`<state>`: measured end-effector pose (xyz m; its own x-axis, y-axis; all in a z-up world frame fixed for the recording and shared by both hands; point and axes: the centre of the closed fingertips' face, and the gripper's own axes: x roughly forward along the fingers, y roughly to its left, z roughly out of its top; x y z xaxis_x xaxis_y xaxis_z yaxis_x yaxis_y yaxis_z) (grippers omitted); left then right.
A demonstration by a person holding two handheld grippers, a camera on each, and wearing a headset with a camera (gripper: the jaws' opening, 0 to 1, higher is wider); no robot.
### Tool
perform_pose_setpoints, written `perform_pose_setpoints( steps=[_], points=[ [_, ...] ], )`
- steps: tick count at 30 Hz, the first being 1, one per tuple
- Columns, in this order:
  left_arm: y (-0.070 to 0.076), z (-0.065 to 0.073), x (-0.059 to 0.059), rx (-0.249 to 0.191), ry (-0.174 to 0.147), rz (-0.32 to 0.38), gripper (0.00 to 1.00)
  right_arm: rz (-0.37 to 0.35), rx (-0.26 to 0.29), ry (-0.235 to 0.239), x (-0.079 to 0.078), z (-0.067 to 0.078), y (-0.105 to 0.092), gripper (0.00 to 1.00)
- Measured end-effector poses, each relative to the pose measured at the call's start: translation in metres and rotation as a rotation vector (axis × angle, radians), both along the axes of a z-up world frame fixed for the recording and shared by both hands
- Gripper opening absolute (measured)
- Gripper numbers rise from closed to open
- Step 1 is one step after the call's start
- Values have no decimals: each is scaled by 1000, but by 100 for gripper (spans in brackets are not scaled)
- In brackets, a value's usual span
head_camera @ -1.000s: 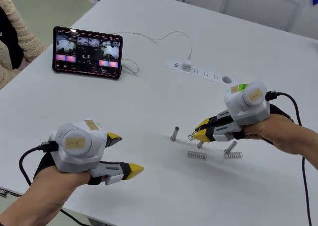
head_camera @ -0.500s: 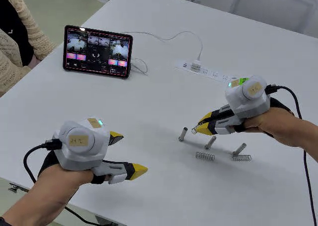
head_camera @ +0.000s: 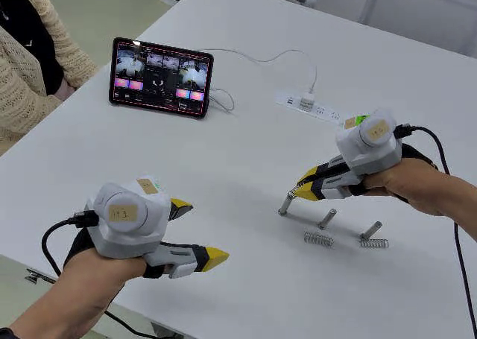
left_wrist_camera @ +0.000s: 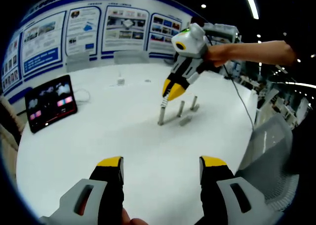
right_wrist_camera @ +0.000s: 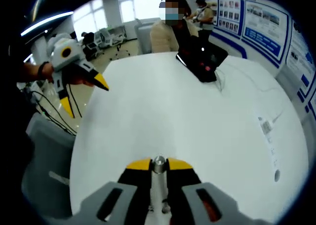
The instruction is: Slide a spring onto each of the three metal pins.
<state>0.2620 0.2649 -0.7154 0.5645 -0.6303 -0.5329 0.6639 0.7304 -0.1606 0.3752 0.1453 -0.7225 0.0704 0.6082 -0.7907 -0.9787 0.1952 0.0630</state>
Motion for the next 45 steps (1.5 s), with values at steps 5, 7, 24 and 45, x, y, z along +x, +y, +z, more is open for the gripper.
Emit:
perform_pose_setpoints(
  steps=[5, 7, 24, 45],
  points=[
    [3, 0, 0, 3, -1, 3, 63, 21, -19, 7, -1, -2, 1, 13],
    [4, 0, 0, 1, -1, 5, 63, 29, -31, 8, -1, -5, 1, 13],
    [9, 0, -3, 7, 4, 12, 62, 70, -59, 7, 0, -17, 14, 13],
    [8, 2, -3, 4, 5, 14, 61, 123, -119, 2, -4, -42, 13, 13]
  ],
)
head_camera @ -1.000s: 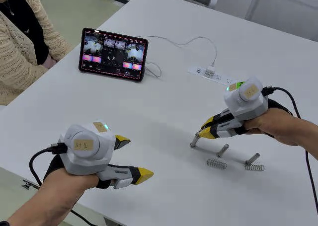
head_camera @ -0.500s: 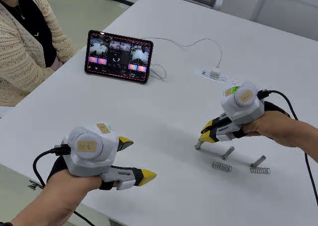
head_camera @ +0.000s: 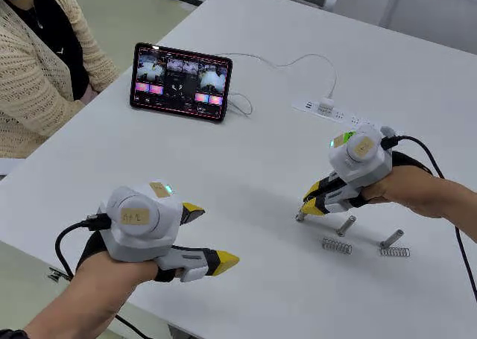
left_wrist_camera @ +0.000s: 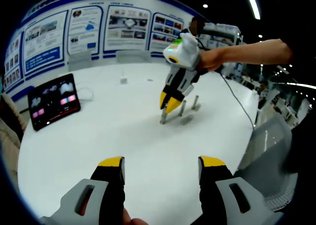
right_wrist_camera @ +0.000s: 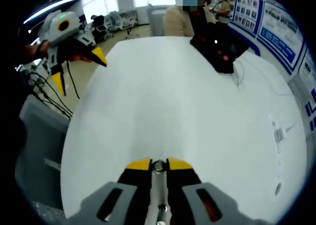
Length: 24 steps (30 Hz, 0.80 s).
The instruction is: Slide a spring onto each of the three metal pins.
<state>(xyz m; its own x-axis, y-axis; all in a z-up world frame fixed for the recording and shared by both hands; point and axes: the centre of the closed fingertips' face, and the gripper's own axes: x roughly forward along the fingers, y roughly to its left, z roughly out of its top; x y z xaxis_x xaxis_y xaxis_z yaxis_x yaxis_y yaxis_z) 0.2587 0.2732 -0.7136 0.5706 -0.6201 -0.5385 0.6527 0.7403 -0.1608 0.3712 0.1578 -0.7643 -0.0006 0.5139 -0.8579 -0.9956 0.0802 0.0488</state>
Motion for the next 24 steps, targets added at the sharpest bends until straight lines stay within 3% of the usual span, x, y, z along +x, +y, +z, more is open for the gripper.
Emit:
perform_pose_setpoints(
  steps=[14, 24],
  points=[
    [6, 1, 0, 7, 1, 19, 61, 31, -33, 10, -3, -19, 2, 13],
    [4, 2, 0, 9, 1, 16, 61, 22, -31, 22, -5, -21, 1, 15]
  ],
)
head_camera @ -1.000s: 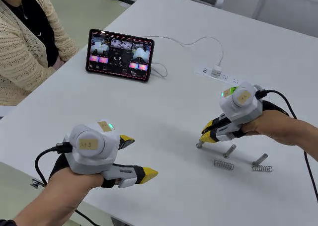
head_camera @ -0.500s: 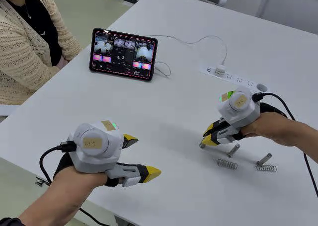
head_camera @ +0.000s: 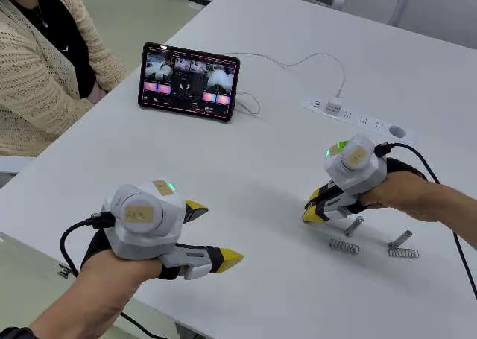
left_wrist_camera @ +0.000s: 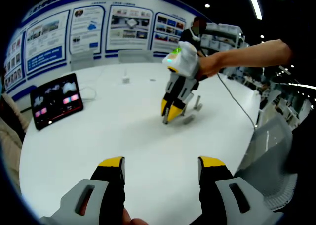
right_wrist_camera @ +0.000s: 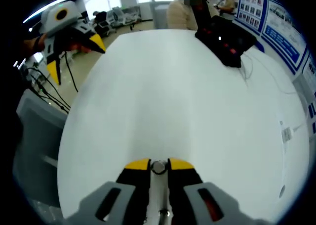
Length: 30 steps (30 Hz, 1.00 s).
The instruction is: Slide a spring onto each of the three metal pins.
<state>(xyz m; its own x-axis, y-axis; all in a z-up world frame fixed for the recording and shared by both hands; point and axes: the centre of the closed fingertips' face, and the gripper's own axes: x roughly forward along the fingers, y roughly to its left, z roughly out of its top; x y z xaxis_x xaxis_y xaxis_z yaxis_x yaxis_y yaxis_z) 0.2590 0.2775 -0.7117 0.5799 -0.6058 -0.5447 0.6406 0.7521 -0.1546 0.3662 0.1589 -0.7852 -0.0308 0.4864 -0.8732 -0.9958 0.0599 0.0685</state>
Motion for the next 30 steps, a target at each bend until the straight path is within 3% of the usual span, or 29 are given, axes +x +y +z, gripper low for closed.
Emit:
perform_pose_setpoints(
  steps=[5, 16, 20, 30],
  points=[
    [-3, 3, 2, -4, -8, -6, 61, -16, 10, -2, -1, 4, -3, 23],
    [-7, 6, 1, -4, -14, -20, 62, -127, 94, -19, 3, 26, -9, 37],
    [-11, 6, 1, -9, -14, -23, 62, -159, 116, -28, 3, 31, -13, 48],
    [-10, 3, -1, -1, -2, -22, 63, -272, 196, -2, -4, 36, -18, 49]
  ],
)
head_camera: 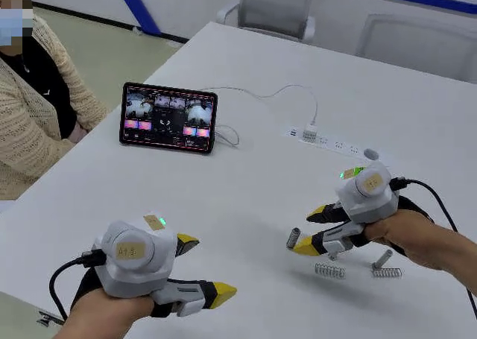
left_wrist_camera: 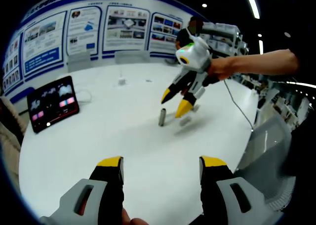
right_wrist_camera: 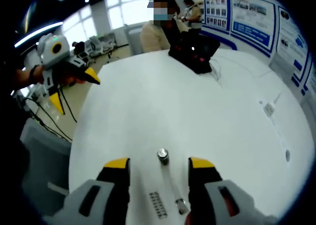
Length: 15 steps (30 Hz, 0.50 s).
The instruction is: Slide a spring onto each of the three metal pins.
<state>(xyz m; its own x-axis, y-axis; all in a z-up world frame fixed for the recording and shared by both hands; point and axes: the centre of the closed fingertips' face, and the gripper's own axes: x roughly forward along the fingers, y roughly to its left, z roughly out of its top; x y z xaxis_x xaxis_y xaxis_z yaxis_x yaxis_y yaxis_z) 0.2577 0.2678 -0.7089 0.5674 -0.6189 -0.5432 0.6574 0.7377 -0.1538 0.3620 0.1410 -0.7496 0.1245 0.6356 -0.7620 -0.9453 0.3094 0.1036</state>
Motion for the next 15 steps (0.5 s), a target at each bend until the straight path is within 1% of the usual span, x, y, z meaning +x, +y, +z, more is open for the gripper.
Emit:
perform_pose_setpoints(
  steps=[2, 5, 8, 15],
  points=[
    [1, -1, 0, 7, 3, 0, 64, -29, 26, -2, 0, 4, 1, 49],
    [2, 1, 2, -1, 2, 8, 64, -59, 58, 0, -1, 11, 3, 53],
    [0, 2, 4, -3, 0, 8, 64, -81, 77, -10, -5, 17, 2, 54],
    [-2, 3, 6, -8, 8, 12, 65, -131, 112, -22, -9, 24, -6, 60]
  ],
)
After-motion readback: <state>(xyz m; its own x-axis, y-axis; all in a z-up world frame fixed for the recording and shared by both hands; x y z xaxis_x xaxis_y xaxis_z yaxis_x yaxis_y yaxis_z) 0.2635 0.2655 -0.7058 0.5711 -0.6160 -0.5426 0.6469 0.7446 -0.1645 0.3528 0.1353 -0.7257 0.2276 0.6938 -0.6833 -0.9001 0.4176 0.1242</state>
